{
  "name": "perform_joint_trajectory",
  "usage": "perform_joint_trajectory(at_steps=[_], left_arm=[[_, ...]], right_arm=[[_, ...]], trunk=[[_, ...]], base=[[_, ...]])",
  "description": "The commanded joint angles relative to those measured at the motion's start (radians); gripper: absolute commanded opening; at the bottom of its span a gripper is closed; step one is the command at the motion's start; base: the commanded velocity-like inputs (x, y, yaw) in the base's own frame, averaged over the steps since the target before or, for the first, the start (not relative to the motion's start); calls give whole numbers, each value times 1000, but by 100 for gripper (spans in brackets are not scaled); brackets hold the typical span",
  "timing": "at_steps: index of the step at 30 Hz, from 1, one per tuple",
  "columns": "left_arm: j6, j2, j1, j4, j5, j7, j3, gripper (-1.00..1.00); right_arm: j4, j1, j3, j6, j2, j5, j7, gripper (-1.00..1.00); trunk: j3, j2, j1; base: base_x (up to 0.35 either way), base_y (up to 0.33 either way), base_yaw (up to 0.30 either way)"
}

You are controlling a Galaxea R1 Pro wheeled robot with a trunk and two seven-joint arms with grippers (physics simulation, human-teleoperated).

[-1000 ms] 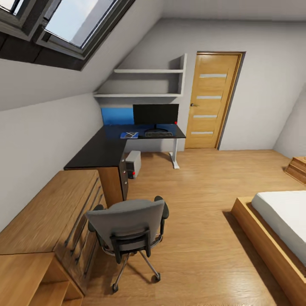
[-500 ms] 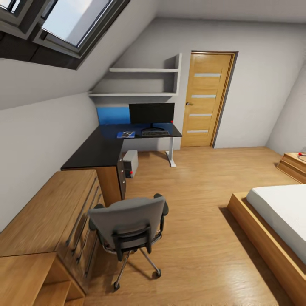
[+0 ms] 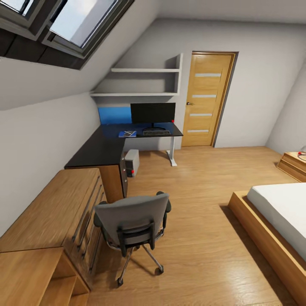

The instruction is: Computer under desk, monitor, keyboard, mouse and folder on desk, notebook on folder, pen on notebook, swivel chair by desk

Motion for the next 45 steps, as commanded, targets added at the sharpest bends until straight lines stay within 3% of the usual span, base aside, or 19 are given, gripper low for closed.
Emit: perform_joint_trajectory(at_steps=[1, 45], left_arm=[[-2, 0, 0, 0, 3, 7, -9, 100], [-1, -1, 0, 0, 1, 6, -10, 100]], right_arm=[[1, -1, 9, -3, 0, -3, -6, 100], [3, -1, 12, -3, -1, -2, -3, 100]], trunk=[[-2, -2, 0], [-2, -2, 0]], base=[[-19, 19, 0], [-1, 58, 0]])
